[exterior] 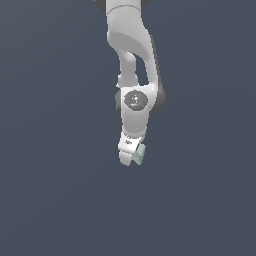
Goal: Pick up the object and move it to a goal position.
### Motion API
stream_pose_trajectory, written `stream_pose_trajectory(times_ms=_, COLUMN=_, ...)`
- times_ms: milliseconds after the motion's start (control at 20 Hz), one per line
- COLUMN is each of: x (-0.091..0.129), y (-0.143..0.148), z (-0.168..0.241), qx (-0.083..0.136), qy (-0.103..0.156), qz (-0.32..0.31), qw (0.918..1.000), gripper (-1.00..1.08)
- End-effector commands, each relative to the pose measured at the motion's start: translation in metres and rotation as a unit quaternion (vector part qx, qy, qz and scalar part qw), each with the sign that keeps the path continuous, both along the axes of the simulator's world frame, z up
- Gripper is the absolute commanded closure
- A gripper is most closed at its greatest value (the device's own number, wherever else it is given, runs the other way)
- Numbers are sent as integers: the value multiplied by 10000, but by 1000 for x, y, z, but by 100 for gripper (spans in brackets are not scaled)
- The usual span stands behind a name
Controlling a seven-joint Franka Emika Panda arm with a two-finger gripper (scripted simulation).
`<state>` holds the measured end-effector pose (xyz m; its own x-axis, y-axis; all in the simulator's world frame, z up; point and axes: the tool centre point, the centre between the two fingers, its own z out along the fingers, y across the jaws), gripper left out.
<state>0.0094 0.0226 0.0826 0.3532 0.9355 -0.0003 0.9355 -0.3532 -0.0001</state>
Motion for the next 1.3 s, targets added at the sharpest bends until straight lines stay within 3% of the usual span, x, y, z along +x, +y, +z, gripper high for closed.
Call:
stream_pose_trajectory(times_ms=0, x=0, y=2, z=2, qx=0, qy=-4, qz=1, qw=10000, gripper=108)
stream_pose_trajectory(times_ms=450, x=-8, y=30, z=42, qx=-6, qy=-2, qz=5, qw=10000, gripper=108)
stream_pose_trajectory(times_ms=1250, x=-31, y=128, z=184, qx=-2, qy=1, qz=10, qw=10000, gripper=108)
